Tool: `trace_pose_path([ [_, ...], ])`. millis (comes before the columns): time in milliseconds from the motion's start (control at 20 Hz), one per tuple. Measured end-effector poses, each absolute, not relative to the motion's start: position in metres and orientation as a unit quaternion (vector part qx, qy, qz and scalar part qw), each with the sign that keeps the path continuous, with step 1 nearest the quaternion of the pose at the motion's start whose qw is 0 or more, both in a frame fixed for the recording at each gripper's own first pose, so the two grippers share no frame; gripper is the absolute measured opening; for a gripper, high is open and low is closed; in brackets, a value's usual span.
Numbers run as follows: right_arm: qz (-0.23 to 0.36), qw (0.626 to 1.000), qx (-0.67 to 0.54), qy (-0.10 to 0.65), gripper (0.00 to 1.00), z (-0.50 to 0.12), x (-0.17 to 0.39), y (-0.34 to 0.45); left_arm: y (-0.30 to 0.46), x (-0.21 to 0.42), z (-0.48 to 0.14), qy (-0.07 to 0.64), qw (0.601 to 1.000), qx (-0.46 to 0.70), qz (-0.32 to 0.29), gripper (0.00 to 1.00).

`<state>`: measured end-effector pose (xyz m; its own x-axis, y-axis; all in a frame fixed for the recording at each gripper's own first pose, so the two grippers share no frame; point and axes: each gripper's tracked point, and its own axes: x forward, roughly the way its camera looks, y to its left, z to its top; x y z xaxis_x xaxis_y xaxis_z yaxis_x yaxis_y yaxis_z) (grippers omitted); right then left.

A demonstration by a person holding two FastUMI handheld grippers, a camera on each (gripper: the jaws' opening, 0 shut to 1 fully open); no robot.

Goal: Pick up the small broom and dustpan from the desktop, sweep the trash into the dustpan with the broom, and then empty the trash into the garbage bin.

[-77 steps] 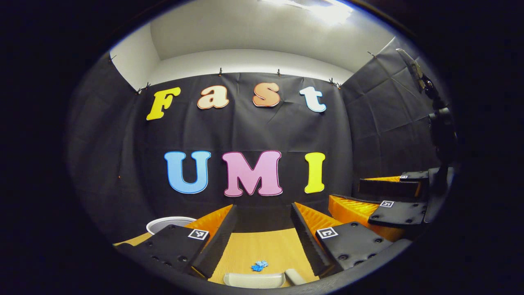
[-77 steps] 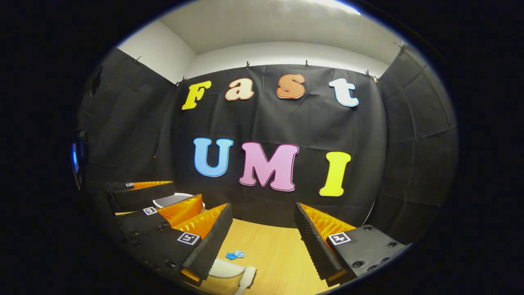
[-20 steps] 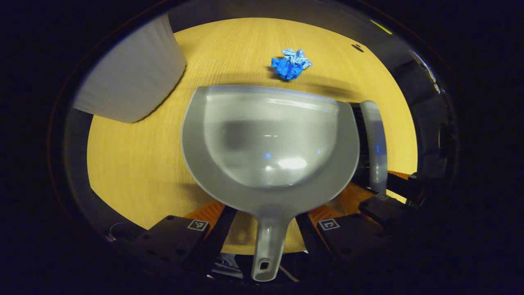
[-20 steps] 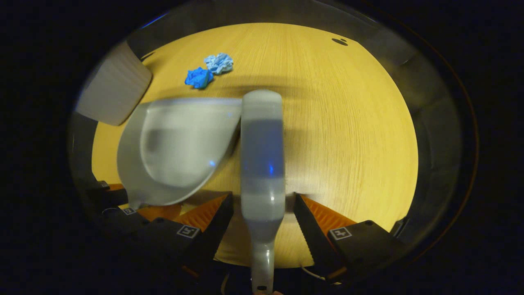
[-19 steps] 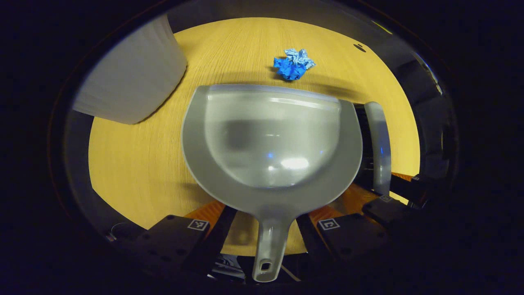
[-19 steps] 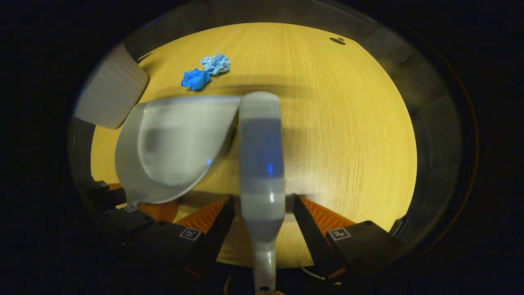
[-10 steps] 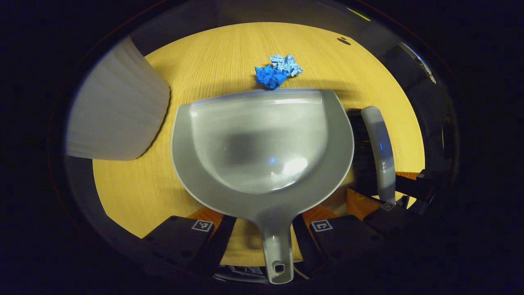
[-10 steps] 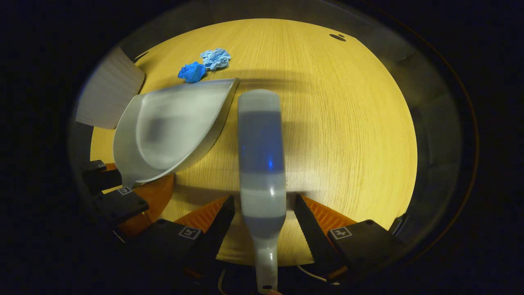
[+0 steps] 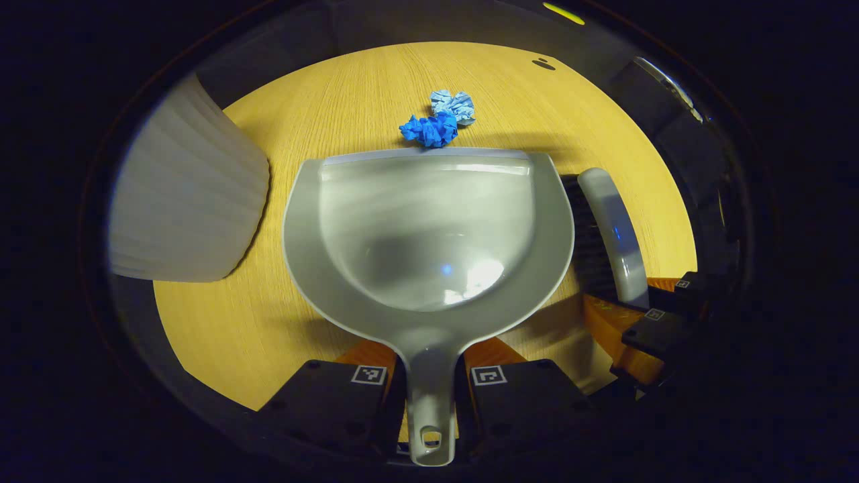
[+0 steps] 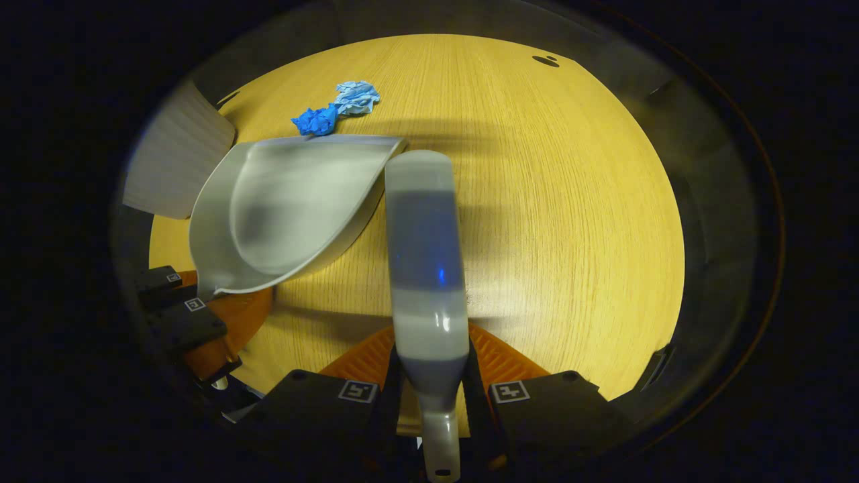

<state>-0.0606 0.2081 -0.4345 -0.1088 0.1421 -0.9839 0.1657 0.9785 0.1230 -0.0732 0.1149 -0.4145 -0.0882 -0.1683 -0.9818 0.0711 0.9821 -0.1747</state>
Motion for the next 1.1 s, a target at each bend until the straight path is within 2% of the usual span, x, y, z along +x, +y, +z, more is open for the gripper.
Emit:
trace_pose_path([
  [50,-0.002,0.661,0.102,0.743,0.43,-0.436,-0.060,0.209,0.115,-0.075,-0.415,0.733,0.674,-0.031,-0.090,0.29],
  [100,0.009,0.659,0.101,0.745,0.35,-0.436,-0.062,0.209,0.115,-0.075,-0.415,0.732,0.674,-0.027,-0.096,0.30],
  [150,0.025,0.656,0.100,0.748,0.42,-0.435,-0.064,0.208,0.117,-0.078,-0.414,0.734,0.671,-0.019,-0.106,0.29],
  [200,0.033,0.647,0.105,0.754,0.29,-0.434,-0.065,0.206,0.119,-0.080,-0.413,0.734,0.669,-0.012,-0.118,0.30],
  [250,0.034,0.640,0.118,0.758,0.32,-0.430,-0.065,0.205,0.121,-0.085,-0.413,0.736,0.664,-0.006,-0.128,0.31],
  [350,0.031,0.636,0.150,0.756,0.32,-0.418,-0.057,0.196,0.126,-0.095,-0.415,0.735,0.662,-0.001,-0.142,0.28],
  [450,0.035,0.655,0.151,0.740,0.31,-0.404,-0.028,0.175,0.134,-0.105,-0.407,0.730,0.666,-0.003,-0.150,0.27],
  [700,0.047,0.726,0.157,0.667,0.31,-0.377,0.108,0.141,0.152,-0.111,-0.393,0.722,0.673,-0.015,-0.162,0.26],
  [900,0.107,0.747,0.032,0.655,0.31,-0.406,0.166,0.139,0.171,-0.118,-0.398,0.718,0.674,0.045,-0.167,0.27],
  [1100,0.178,0.721,-0.106,0.662,0.31,-0.454,0.183,0.151,0.170,-0.137,-0.406,0.736,0.652,0.057,-0.172,0.26],
])
